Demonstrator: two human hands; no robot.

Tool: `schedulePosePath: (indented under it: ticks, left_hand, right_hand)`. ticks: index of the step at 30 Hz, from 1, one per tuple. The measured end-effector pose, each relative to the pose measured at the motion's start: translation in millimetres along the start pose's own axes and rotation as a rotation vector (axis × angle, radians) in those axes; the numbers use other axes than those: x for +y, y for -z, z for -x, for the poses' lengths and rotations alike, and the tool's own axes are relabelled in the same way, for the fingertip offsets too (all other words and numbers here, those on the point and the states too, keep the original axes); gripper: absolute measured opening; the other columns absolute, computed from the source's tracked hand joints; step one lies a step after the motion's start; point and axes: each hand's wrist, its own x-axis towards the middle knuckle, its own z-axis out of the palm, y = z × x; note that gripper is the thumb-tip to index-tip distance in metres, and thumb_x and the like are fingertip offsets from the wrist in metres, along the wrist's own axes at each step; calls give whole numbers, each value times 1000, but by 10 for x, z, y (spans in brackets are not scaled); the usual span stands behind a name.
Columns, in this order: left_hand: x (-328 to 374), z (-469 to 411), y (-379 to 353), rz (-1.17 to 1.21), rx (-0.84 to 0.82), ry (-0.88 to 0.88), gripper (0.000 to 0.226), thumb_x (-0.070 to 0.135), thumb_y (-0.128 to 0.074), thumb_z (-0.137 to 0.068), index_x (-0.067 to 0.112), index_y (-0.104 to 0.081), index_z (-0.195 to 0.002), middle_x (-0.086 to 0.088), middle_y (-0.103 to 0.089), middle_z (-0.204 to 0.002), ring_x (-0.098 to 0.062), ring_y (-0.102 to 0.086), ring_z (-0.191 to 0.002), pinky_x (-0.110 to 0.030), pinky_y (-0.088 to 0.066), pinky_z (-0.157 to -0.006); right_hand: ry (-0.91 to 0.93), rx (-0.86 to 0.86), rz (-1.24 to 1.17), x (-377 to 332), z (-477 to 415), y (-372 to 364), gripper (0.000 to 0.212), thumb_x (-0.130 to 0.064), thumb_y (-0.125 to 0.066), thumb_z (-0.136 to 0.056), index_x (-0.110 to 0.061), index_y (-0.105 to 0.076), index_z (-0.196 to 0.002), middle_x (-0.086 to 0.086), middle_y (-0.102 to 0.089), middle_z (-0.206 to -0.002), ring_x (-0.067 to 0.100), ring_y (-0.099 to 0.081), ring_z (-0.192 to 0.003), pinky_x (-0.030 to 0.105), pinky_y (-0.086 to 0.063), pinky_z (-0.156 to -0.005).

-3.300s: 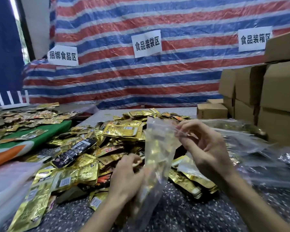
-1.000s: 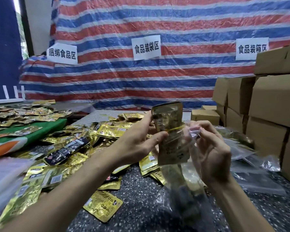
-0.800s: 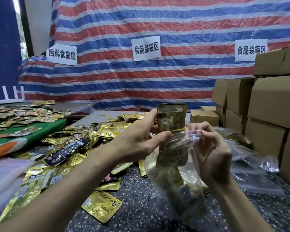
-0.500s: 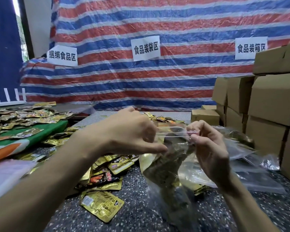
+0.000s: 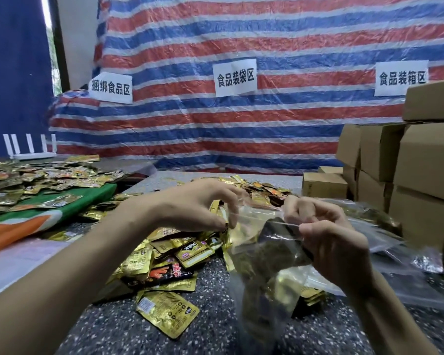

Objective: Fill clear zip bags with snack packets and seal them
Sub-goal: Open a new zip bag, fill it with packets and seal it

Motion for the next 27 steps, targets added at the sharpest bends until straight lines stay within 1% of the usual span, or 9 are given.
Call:
schedulePosePath:
  ticks: [1,3,6,9,12,15,20,24,27]
  left_hand:
    - [7,4,32,22,15,-12,9,12,-67,-85,18,-71,-90,7,-59,-135,0,-48,-121,-25,-31,-108]
    - [14,22,124,36,84,-50,11,9,-70,-85,20,-73,-83,7,-68,-107,0,-59,-102,-28,-44,-98]
    - [-1,78,218,54,173,-78,6,13,-76,-83,19,-74,-84,9,-69,-92,-3,-63,-92,-32,-51,-93]
    - [14,147,212,74,182,-84,7,19,-77,-81,16,-76,-86,7,-71,-89,-9,-66,-89,-40,-57,-87]
    - [50,224,188,71,157,-71,7,29,-75,-79,23,-76,-83,9,-71,-89,-6,-66,-88,-40,-58,-83]
    - [110,287,172,41,149,-57,7,35,-74,-80,29,-75,-81,12,-69,-89,-4,-64,-87,-40,-57,-82]
    - [233,362,166,-64,131,-49,13,36,-70,-87,24,-73,-81,7,-66,-90,-5,-60,-85,-35,-55,-80]
    - [254,394,132,-148,97,-4,19,38,-64,-91,22,-72,-83,9,-62,-89,-5,-58,-84,-28,-51,-75]
    - [236,422,86,-160,103,7,20,37,-63,-93,21,-72,-85,13,-60,-87,-3,-56,-82,-21,-44,-70]
  right_hand:
    - [-6,28,-11,-22,-26,3,20,-5,-54,-63,-19,-43,-54,5,-36,-68,27,-21,-62,30,-23,-49]
    - [-11,87,13,-81,-74,35,21,-3,-51,-69,-18,-43,-56,4,-37,-69,21,-29,-63,22,-34,-50]
    - [10,100,27,-139,-95,60,21,-5,-58,-71,-16,-46,-58,7,-41,-72,20,-38,-66,26,-37,-60]
    - [-15,137,-19,-136,-19,42,21,-3,-60,-73,-15,-48,-60,5,-47,-71,13,-48,-62,20,-48,-59]
    - [-90,128,47,-161,98,76,17,-13,-68,-73,-14,-53,-64,10,-51,-75,19,-52,-67,30,-53,-63]
    - [-181,106,197,-237,192,85,21,-28,-71,-75,-16,-55,-69,11,-54,-79,21,-55,-71,31,-53,-59]
    - [-291,50,-112,-391,249,-55,16,-19,-65,-82,-12,-56,-72,9,-62,-77,19,-65,-69,36,-58,-56]
    - [-413,248,-165,-379,281,-159,10,-18,-55,-86,-10,-52,-82,5,-57,-72,15,-59,-60,39,-60,-54]
    - [-435,288,-221,-392,288,-191,12,-19,-61,-83,-11,-55,-89,10,-60,-83,19,-59,-68,48,-61,-70]
